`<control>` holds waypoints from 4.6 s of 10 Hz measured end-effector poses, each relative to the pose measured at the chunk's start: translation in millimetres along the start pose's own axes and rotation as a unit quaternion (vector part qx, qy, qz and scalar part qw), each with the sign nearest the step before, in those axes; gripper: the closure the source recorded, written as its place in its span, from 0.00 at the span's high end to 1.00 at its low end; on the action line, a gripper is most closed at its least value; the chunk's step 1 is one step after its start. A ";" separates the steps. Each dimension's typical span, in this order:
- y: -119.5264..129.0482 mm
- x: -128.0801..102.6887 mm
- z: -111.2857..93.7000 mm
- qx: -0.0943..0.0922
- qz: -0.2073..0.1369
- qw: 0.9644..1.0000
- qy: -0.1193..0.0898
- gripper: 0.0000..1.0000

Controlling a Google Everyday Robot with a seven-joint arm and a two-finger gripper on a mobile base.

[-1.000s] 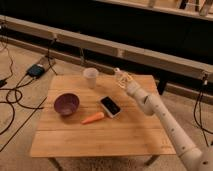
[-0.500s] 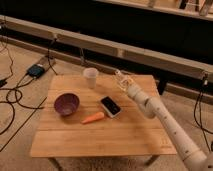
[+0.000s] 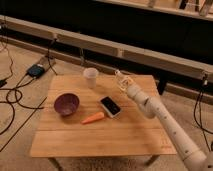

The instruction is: Stand the bottle upright

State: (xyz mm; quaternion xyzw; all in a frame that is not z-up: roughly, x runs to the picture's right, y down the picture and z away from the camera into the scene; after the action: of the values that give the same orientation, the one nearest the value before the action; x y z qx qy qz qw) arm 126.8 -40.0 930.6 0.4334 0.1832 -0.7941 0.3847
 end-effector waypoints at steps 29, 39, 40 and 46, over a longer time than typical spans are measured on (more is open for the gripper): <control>2.2 -11.0 -23.7 -0.015 0.166 0.986 0.007 0.00; -5.8 -12.2 -26.9 -0.006 0.167 0.986 0.008 0.05; -6.3 -12.3 -27.1 -0.004 0.166 0.986 0.009 0.12; -5.7 -13.6 -28.9 -0.001 0.163 0.987 0.007 0.79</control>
State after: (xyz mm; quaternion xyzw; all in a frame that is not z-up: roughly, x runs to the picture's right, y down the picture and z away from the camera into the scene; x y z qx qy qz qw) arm 142.7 -12.1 925.5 0.4629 0.1141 -0.7175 0.5079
